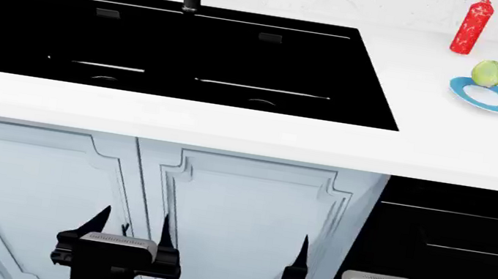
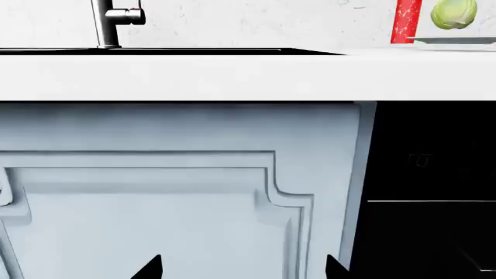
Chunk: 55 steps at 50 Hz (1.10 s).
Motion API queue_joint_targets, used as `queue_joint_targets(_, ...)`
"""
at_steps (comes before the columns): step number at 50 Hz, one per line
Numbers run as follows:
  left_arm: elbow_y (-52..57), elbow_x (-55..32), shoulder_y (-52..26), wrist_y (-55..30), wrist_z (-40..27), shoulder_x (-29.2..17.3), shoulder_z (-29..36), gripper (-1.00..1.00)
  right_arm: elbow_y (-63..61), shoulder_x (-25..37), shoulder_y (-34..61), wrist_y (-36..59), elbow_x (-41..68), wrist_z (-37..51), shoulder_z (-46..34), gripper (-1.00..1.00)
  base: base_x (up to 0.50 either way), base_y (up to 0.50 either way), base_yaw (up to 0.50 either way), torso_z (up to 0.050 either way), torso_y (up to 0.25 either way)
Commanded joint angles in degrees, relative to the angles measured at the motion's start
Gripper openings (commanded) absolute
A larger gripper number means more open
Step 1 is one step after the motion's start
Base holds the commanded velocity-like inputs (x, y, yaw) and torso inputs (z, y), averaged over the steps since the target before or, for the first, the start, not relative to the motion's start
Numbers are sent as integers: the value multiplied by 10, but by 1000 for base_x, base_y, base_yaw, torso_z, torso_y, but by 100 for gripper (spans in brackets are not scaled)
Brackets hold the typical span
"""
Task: Pick the brussel sprout from the counter and place it in the sink. Then turn on the sink faucet.
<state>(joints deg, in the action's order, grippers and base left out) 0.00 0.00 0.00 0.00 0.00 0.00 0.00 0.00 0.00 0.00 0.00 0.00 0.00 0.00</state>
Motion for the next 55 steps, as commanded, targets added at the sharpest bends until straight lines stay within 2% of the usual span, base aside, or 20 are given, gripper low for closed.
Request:
queue_joint_targets(1, 48, -35, 9, -74, 17, -10, 21, 100, -16, 9, 1, 29, 2, 13, -17, 100, 0, 0, 0, 0, 0)
queue_joint_targets(3, 83, -71, 1, -146, -6, -9, 10, 100, -46, 16, 3, 76, 3, 18, -24, 100, 0, 0, 0, 0, 0)
queue_joint_targets(7, 169, -19, 5, -211, -44, -33, 40, 100, -126, 31, -3, 140, 12, 14, -28, 100, 0, 0, 0, 0, 0)
queue_joint_targets(8, 255, -7, -76, -296, -29, -66, 52, 100, -212, 50, 61, 226, 24, 17, -5, 100, 0, 0, 0, 0, 0)
queue_joint_targets(10, 406, -16, -104, -468, -26, -64, 47, 100, -358, 55, 81, 398, 28, 18, -2, 100, 0, 0, 0, 0, 0)
queue_joint_targets(11, 418, -26, -122, -545, -22, -60, 39, 100, -378, 65, 90, 460, 19, 20, -14, 100, 0, 0, 0, 0, 0)
queue_joint_targets(15, 460, -14, -157, -602, -30, -73, 56, 100, -431, 79, 126, 537, 14, 21, -22, 100, 0, 0, 0, 0, 0)
queue_joint_targets(18, 484, -25, -206, -674, -22, -70, 37, 100, -471, 88, 174, 613, 19, 15, -21, 100, 0, 0, 0, 0, 0)
queue_joint_targets(24, 525, -46, -344, -848, -7, -59, 23, 100, -531, 83, 342, 827, 49, -14, 6, 100, 0, 0, 0, 0, 0)
queue_joint_targets(26, 511, -53, -386, -897, -3, -54, 16, 100, -524, 90, 356, 831, 49, -13, -2, 100, 0, 0, 0, 0, 0)
queue_joint_targets(28, 499, -68, -417, -900, -21, -67, 19, 100, -525, 91, 392, 870, 56, -21, 1, 100, 0, 0, 0, 0, 0)
queue_joint_targets(29, 488, -115, -432, -900, -51, -77, 6, 100, -524, 95, 410, 886, 58, -22, -3, 100, 0, 0, 0, 0, 0)
queue_joint_targets(32, 421, -373, -517, -900, -309, -167, -74, 100, -501, 113, 459, 900, 92, -5, -6, 100, 0, 0, 0, 0, 0)
queue_joint_targets(33, 400, -458, -537, -899, -395, -179, -84, 100, -494, 120, 469, 900, 127, 14, 6, 100, 0, 0, 0, 0, 0)
queue_joint_targets(35, 365, -630, -583, -896, -567, -198, -90, 100, -469, 153, 506, 900, 284, 124, 43, 100, 0, 0, 0, 0, 0)
queue_joint_targets(37, 342, -802, -619, -892, -636, -215, -83, 100, -441, 184, 539, 900, 438, 236, 71, 100, 0, 0, 0, 0, 0)
queue_joint_targets(38, 332, -874, -632, -888, -646, -220, -78, 100, -429, 193, 550, 899, 489, 273, 81, 100, 0, 0, 0, 0, 0)
queue_joint_targets(39, 316, -879, -645, -884, -650, -224, -74, 100, -417, 200, 563, 899, 530, 304, 88, 100, 0, 0, 0, 0, 0)
queue_joint_targets(47, 285, -831, -675, -856, -611, -238, -35, 100, -357, 211, 597, 893, 638, 368, 114, 100, 120, 0, 0, 0, 0)
queue_joint_targets(55, 269, -863, -704, -845, -625, -235, -30, 100, -338, 235, 635, 890, 709, 435, 96, 100, 500, 0, 0, 0, 0)
